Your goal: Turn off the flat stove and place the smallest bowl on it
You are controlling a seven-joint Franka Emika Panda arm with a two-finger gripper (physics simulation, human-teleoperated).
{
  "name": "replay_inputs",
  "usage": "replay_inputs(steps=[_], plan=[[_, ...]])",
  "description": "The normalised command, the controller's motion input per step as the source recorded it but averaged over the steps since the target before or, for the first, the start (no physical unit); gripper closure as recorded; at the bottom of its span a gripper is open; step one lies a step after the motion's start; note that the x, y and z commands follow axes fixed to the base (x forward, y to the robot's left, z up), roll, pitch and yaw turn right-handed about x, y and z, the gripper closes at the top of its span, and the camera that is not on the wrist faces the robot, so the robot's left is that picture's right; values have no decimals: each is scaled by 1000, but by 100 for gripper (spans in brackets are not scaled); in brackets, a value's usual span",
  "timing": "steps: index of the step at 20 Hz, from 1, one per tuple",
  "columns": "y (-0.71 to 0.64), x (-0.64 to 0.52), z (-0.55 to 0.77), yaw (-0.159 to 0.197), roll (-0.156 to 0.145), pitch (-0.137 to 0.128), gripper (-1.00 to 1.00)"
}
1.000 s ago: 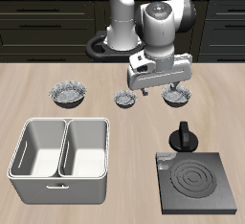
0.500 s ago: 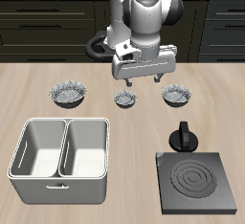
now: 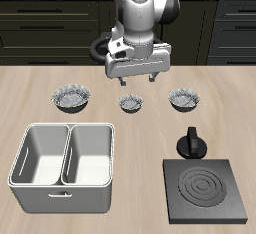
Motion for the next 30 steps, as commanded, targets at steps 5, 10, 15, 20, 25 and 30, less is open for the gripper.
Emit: replay_inputs(steps=[5,10,15,20,25,30], plan=[[-206,-198,-166,-28,23,12,-100],[58,-314,-91,-37,84,-14,-100],[68,-156,-68,-7,39,-24,-100],[-26,-64,-98,-26,2,-21,-100],[38,3,-153,-6,4,3,-100],[72,32,-189,7,-4,12,-100]])
